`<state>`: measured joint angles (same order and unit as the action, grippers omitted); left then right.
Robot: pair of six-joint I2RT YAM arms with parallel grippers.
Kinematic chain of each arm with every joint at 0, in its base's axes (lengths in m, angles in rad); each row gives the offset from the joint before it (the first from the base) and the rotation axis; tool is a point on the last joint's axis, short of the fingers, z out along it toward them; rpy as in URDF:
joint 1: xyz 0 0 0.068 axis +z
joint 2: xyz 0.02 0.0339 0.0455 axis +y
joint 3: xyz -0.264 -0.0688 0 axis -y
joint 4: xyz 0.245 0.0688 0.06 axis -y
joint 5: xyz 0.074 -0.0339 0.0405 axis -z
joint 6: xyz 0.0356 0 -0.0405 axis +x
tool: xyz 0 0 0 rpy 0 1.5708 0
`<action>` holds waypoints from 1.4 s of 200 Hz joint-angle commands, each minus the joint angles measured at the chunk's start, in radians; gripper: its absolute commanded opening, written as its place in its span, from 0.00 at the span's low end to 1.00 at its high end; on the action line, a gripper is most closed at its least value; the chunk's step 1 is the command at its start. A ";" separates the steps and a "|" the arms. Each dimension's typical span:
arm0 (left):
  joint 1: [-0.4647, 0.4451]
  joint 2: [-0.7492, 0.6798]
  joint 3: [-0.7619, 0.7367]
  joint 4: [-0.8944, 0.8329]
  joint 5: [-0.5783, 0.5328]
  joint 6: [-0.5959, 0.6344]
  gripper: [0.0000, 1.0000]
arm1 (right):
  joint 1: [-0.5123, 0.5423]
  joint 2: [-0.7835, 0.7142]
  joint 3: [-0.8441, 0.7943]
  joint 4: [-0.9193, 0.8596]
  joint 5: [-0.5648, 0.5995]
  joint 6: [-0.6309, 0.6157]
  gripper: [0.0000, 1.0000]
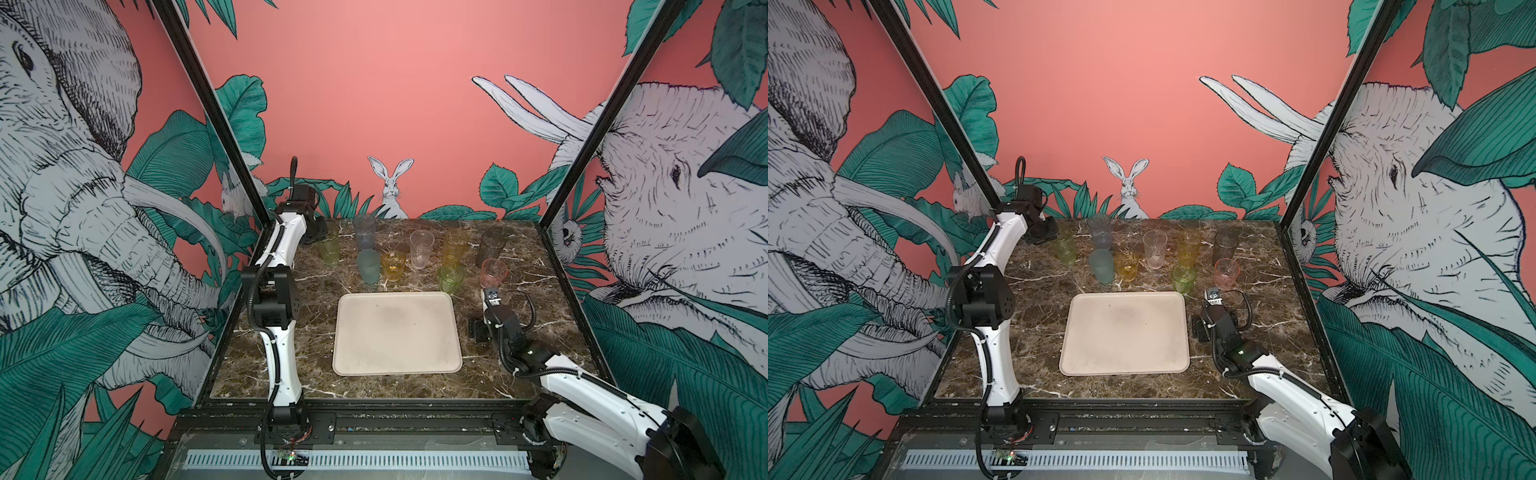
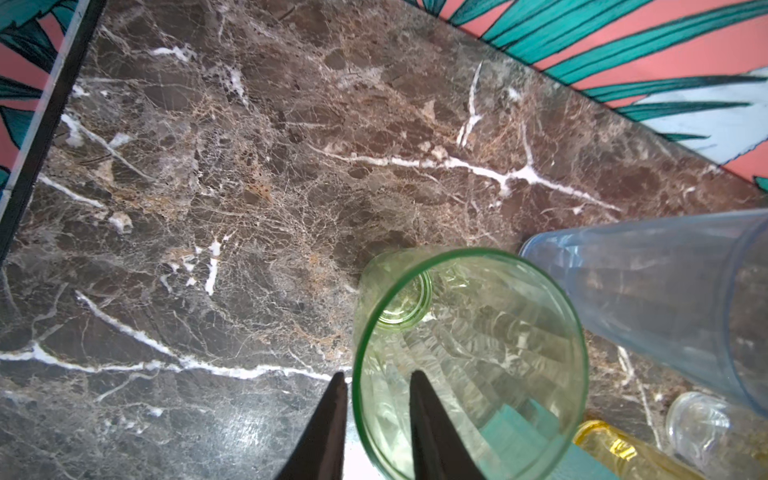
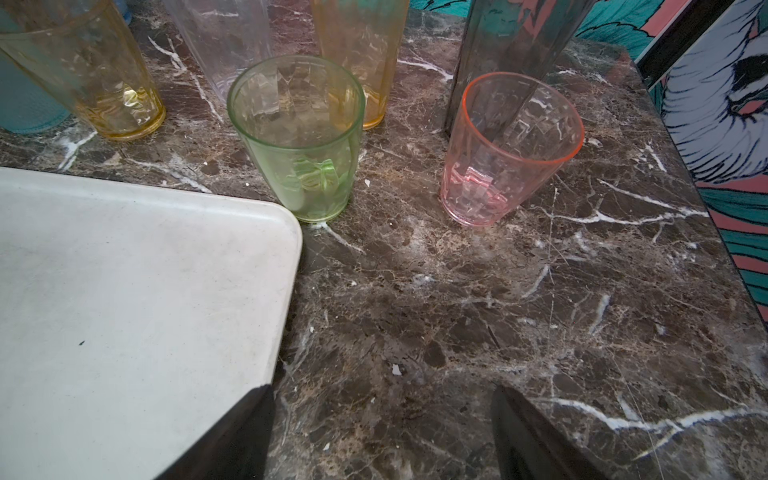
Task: Place the glasses into the tray
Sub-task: 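Grasp the green cup with the left gripper and carry it toward the tray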
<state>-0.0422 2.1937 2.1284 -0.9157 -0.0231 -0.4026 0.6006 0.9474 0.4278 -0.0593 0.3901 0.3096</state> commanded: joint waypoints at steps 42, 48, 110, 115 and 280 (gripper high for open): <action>0.005 -0.005 0.021 -0.033 -0.001 0.007 0.16 | -0.005 0.005 -0.002 0.035 0.024 -0.004 0.84; 0.005 -0.005 0.021 -0.034 -0.001 0.008 0.16 | -0.006 0.005 -0.002 0.035 0.024 -0.004 0.84; 0.005 -0.036 -0.004 -0.040 0.003 0.019 0.08 | -0.005 0.010 0.000 0.035 0.024 -0.004 0.84; 0.005 -0.042 -0.008 -0.040 0.003 0.020 0.07 | -0.005 0.011 0.000 0.033 0.024 -0.005 0.84; -0.033 -0.613 -0.487 -0.152 0.007 0.075 0.00 | -0.005 0.039 0.007 0.043 0.024 -0.003 0.85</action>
<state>-0.0513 1.6646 1.6897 -1.0042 0.0010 -0.3496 0.6006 0.9787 0.4278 -0.0555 0.3901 0.3092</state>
